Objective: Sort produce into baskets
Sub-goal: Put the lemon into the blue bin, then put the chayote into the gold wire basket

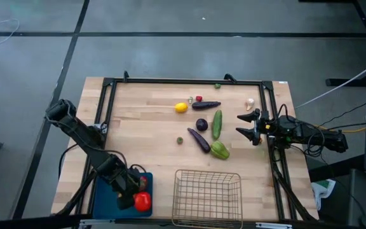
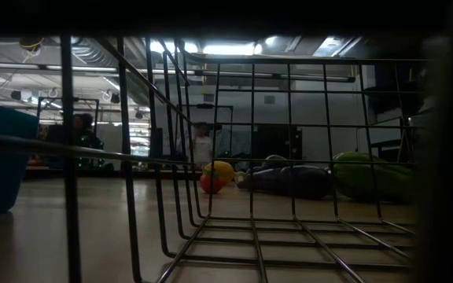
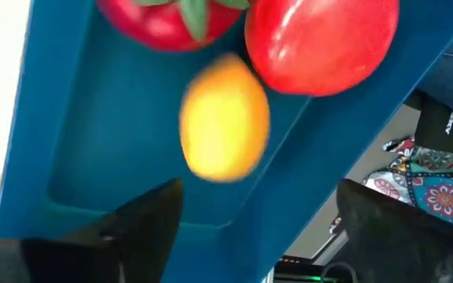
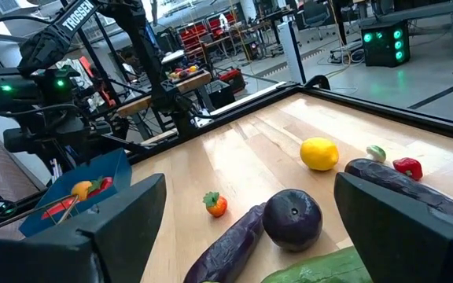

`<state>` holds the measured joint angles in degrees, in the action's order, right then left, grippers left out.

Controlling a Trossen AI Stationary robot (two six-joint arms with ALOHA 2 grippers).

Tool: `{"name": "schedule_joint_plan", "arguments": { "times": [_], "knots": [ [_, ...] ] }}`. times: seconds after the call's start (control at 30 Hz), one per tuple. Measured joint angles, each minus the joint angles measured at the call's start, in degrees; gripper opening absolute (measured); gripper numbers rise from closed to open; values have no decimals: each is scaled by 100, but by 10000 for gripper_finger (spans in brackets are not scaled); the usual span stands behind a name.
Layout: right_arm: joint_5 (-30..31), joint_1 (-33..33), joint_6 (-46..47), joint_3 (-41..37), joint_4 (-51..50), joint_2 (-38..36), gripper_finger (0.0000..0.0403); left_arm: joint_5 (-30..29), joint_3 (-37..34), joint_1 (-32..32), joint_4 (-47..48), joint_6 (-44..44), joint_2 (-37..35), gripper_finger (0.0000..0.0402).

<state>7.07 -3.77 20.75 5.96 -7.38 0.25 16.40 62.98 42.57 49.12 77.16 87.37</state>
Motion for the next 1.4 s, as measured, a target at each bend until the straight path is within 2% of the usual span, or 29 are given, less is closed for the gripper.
{"name": "schedule_joint_plan", "arguments": {
  "times": [0.23, 0.43, 0.6, 0.9, 1.13, 1.4],
  "knots": [
    [-22, 0, 0, 1, 13, 45, 365, 1, 0, -133, -9, -151, 0, 351],
    [-126, 0, 2, 53, -16, 512, 365, -17, 0, -470, -49, -251, -36, 348],
    [-394, 0, -5, 434, -43, 1245, 365, -121, 4, -834, -134, -586, -253, 347],
    [-821, 0, 371, 1203, -1074, 2748, 365, -750, 9, -1446, -208, -721, -697, 347],
    [-1517, 4, 667, 1466, -1078, 3779, 365, -836, 9, -1833, -205, -976, -719, 347],
    [-2029, 7, 750, 1660, -986, 4760, 365, -1370, 15, -2497, -207, -1154, -719, 347]
  ]
}}
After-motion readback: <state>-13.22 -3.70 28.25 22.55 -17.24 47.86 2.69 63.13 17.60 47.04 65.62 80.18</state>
